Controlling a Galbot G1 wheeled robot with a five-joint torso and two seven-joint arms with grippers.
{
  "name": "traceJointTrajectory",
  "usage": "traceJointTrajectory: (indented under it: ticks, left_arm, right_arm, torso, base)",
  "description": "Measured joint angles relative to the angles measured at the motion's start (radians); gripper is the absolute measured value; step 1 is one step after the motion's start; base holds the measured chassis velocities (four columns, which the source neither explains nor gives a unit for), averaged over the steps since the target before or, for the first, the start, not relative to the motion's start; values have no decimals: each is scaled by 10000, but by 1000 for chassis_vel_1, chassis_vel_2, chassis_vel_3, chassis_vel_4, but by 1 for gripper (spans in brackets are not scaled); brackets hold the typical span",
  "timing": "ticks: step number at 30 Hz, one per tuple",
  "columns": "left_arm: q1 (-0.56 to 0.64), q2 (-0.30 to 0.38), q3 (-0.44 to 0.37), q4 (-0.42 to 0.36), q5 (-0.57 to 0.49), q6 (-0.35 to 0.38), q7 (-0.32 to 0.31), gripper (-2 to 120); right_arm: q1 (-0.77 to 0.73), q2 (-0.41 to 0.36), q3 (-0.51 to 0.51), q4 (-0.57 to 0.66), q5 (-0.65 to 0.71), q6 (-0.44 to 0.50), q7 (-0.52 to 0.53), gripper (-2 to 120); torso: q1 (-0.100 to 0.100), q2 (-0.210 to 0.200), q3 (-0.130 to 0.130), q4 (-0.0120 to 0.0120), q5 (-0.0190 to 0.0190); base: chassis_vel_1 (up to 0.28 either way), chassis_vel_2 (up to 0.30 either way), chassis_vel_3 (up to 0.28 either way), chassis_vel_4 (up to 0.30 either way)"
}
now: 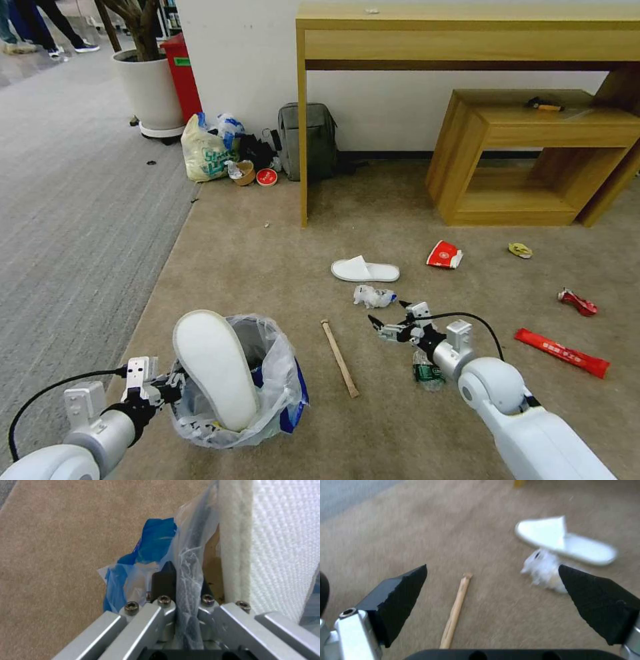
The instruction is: Pick up the trash bin and place the garbage on the floor into it.
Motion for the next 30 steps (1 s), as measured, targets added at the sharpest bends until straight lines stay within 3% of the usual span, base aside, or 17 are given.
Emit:
traceJointTrajectory:
  ticks: [4,11,20,30]
  left_arm:
    - [13,-49,-21,4,15,0,-28,0]
    - [-43,-105,10,89,42,0,-67,0]
    - [-360,12,180,191,47,0,-264,0]
    - [-634,264,255,395,-1,0,-298,0]
  right_arm:
    - [713,272,-969,-1363,-180,-145,-122,100]
    - [1344,769,-1777,-2636,-585,-132,-136,100]
    - [1872,1756,-2140,-4060,-1151,-61,135,100]
    - [2177,2360,-2413,-4868,-1609,-91,323,100]
  torso:
    - [0,0,1,-1,0]
    - [0,0,0,-2,-2]
    - [1,0,0,-2,0]
    - [0,-1,0,-2,-1]
  base:
    - [0,0,0,0]
    - [0,0,0,0]
    - [0,0,0,0]
    - [0,0,0,0]
